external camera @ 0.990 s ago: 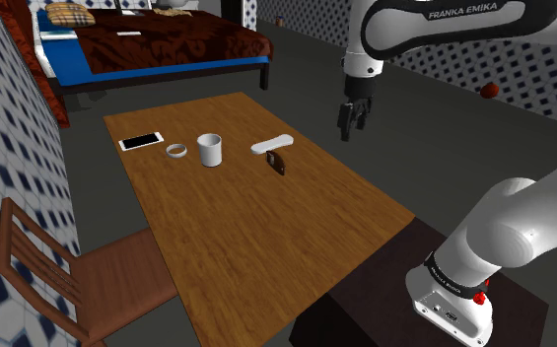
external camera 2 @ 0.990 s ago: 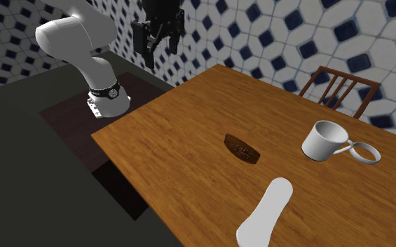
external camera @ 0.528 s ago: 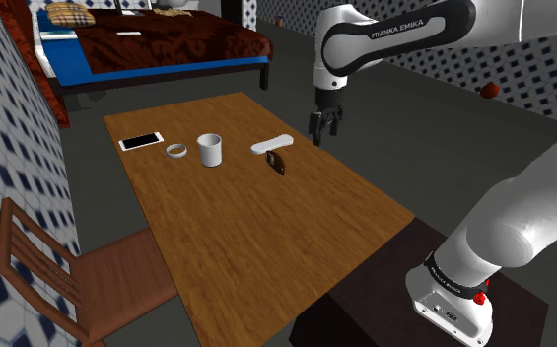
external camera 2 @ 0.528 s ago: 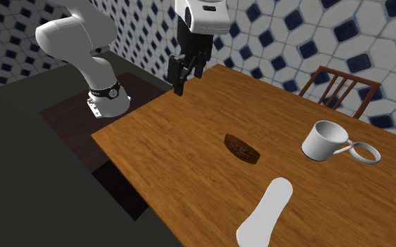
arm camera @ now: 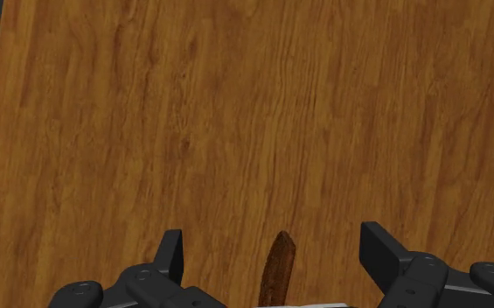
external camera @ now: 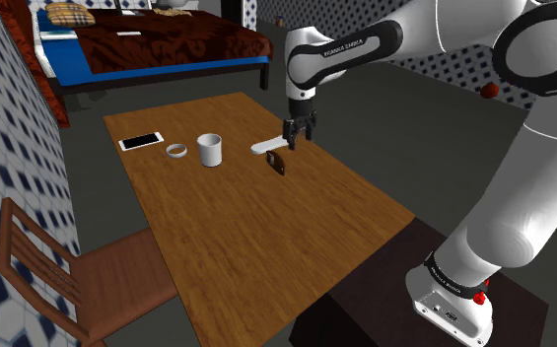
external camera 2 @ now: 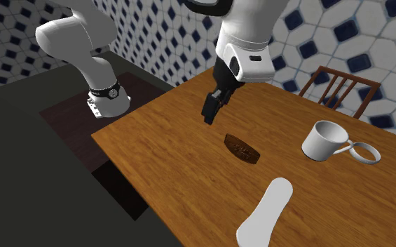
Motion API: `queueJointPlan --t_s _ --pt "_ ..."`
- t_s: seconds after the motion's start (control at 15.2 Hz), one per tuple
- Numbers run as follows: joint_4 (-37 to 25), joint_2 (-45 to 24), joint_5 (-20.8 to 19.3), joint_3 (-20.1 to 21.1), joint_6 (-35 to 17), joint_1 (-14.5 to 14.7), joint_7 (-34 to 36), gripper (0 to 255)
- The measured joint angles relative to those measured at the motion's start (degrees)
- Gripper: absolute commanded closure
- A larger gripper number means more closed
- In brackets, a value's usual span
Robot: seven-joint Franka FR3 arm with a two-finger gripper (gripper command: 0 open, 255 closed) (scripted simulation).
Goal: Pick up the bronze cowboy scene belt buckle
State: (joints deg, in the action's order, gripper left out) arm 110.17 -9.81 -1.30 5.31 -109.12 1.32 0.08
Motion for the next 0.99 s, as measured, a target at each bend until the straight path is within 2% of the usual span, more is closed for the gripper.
queueJointPlan --t_s 0.59,0.99 --pt "-19.6 -20.3 -1.4 -0.2 0.1 1.4 2.2 0" --pt "-19.3 -23.1 -1.7 -0.3 -2.8 1.6 2.4 0"
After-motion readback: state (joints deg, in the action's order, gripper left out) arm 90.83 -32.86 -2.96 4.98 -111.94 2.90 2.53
